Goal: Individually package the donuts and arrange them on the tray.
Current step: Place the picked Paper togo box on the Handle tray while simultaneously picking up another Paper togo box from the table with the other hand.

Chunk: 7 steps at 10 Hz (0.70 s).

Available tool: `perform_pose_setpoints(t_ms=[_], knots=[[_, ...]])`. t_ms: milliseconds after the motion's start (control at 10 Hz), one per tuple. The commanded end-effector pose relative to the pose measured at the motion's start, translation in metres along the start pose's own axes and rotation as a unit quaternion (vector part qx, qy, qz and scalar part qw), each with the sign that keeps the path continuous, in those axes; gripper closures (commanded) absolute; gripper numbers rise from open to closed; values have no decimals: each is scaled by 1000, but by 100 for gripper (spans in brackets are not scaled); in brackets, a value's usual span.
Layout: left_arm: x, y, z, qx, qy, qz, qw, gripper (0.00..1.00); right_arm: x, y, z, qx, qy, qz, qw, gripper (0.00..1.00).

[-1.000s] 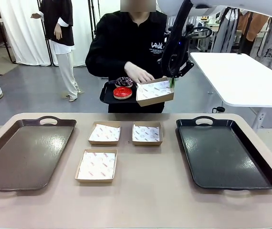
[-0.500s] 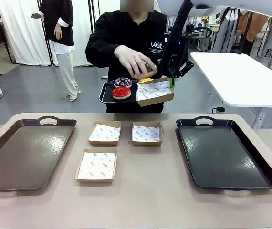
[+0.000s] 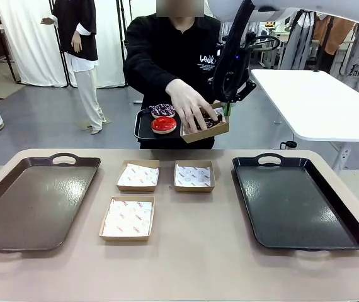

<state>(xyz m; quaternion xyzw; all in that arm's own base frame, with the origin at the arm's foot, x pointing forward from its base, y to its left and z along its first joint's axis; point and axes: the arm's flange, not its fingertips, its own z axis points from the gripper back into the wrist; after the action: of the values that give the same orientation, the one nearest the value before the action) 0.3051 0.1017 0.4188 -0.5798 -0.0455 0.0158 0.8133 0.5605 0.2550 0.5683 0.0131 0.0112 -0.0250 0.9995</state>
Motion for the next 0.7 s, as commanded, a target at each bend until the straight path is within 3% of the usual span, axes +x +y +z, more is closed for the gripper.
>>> perform_pose_setpoints(t_ms=[0, 400, 600], knots=[[0, -2, 1, -9, -2, 3, 1000, 0, -4, 0, 0, 1, 3, -8, 1000, 100], [0, 0, 0, 0, 0, 0, 1000, 0, 0, 0, 0, 0, 0, 0, 1000, 99], [14, -28, -14, 80, 29, 19, 996, 0, -21, -37, 10, 8, 6, 67, 998, 99]])
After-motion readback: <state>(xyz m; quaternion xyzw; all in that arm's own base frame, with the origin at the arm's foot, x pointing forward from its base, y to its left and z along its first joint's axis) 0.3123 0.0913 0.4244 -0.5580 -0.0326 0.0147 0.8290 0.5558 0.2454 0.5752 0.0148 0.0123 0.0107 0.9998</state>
